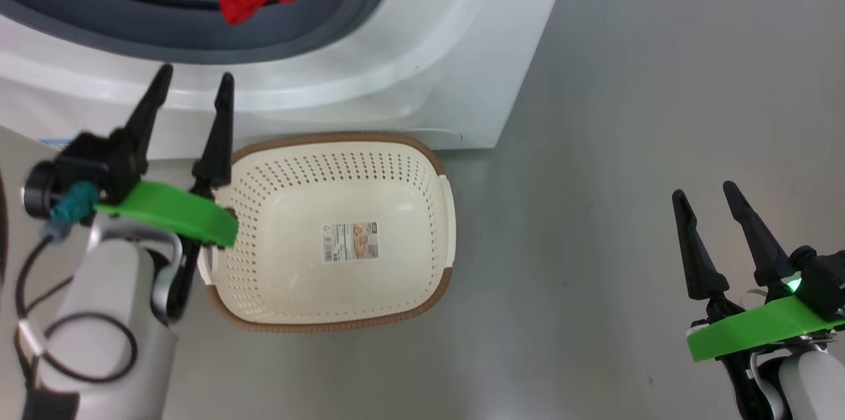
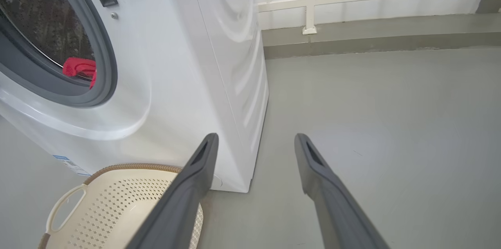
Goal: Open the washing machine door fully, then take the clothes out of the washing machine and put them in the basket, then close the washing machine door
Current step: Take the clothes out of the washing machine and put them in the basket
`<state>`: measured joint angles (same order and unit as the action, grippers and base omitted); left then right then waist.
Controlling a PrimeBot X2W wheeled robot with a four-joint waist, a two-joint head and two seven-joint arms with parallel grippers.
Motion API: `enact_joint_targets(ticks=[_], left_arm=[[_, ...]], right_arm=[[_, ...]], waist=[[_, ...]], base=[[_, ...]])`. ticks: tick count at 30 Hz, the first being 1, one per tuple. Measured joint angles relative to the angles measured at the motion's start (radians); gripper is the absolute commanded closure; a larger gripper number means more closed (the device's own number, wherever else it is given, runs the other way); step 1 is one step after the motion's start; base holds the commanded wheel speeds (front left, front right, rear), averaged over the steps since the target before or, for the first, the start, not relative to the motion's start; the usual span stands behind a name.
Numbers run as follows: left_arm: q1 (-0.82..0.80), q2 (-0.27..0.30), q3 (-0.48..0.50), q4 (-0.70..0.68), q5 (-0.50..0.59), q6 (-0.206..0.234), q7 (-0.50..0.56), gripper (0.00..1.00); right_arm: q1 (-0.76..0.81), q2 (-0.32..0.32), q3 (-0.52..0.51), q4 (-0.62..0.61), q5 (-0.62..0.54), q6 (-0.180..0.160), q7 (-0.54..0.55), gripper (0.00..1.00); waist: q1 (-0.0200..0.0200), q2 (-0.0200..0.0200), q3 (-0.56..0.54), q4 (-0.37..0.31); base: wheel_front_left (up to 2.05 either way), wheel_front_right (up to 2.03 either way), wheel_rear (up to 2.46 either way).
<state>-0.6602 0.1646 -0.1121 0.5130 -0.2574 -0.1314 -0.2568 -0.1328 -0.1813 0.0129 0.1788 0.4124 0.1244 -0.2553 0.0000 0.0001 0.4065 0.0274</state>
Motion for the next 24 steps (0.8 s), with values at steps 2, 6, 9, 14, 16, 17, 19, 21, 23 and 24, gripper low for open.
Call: enact_joint_targets(ticks=[2, 6, 9, 14, 16, 17, 19, 21, 23, 24], left_arm=[[-0.045, 0.009, -0.013, 0.041, -0.009, 0.0, 0.0, 0.0], [-0.138, 0.023, -0.046, 0.142, -0.034, 0.0, 0.0, 0.0], [-0.189, 0.032, -0.065, 0.195, -0.051, 0.0, 0.0, 0.0], [-0.313, 0.049, -0.108, 0.314, -0.087, 0.0, 0.0, 0.0], [-0.356, 0.052, -0.128, 0.36, -0.1, 0.0, 0.001, 0.0], [-0.376, 0.054, -0.137, 0.379, -0.111, 0.0, 0.001, 0.0], [-0.413, 0.061, -0.151, 0.42, -0.125, 0.0, 0.002, 0.0], [-0.449, 0.067, -0.16, 0.455, -0.141, 0.0, 0.005, 0.0], [-0.485, 0.074, -0.175, 0.488, -0.143, 0.0, 0.006, 0.0], [-0.502, 0.075, -0.183, 0.503, -0.146, 0.0, 0.009, 0.0]], right_arm=[[-0.002, 0.002, 0.0, 0.0, 0.0, 0.0, 0.0, 0.0], [-0.024, 0.004, 0.0, -0.004, 0.0, 0.0, 0.0, 0.0], [-0.034, 0.004, 0.0, -0.005, 0.0, 0.0, 0.0, 0.0], [-0.047, 0.004, 0.001, -0.009, 0.0, 0.0, 0.0, 0.0], [-0.057, 0.004, 0.002, -0.01, 0.0, 0.0, 0.0, 0.0], [-0.059, 0.004, 0.003, -0.013, 0.0, 0.0, 0.0, 0.0], [-0.062, 0.004, 0.005, -0.013, 0.0, 0.0, 0.0, 0.0], [-0.065, 0.005, 0.007, -0.015, 0.0, 0.0, 0.0, 0.0], [-0.071, 0.006, 0.009, -0.017, 0.0, 0.0, 0.0, 0.0], [-0.074, 0.006, 0.01, -0.019, 0.0, 0.0, 0.0, 0.0]], waist=[[0.0, 0.0, 0.018, -0.004], [0.0, 0.0, 0.051, -0.014], [0.0, 0.0, 0.067, -0.019], [0.0, 0.0, 0.101, -0.03], [0.0, 0.0, 0.113, -0.035], [0.0, 0.0, 0.119, -0.038], [0.0, 0.0, 0.129, -0.044], [0.0, 0.0, 0.14, -0.05], [0.0, 0.0, 0.15, -0.056], [0.0, 0.0, 0.156, -0.059]], base=[[0.0, 0.0, 0.0], [0.0, 0.0, 0.0], [0.0, 0.0, 0.0], [0.0, 0.0, 0.0], [0.0, 0.0, 0.0], [0.0, 0.0, 0.0], [0.0, 0.0, 0.0], [0.0, 0.0, 0.0], [0.0, 0.0, 0.0], [0.0, 0.0, 0.0]])
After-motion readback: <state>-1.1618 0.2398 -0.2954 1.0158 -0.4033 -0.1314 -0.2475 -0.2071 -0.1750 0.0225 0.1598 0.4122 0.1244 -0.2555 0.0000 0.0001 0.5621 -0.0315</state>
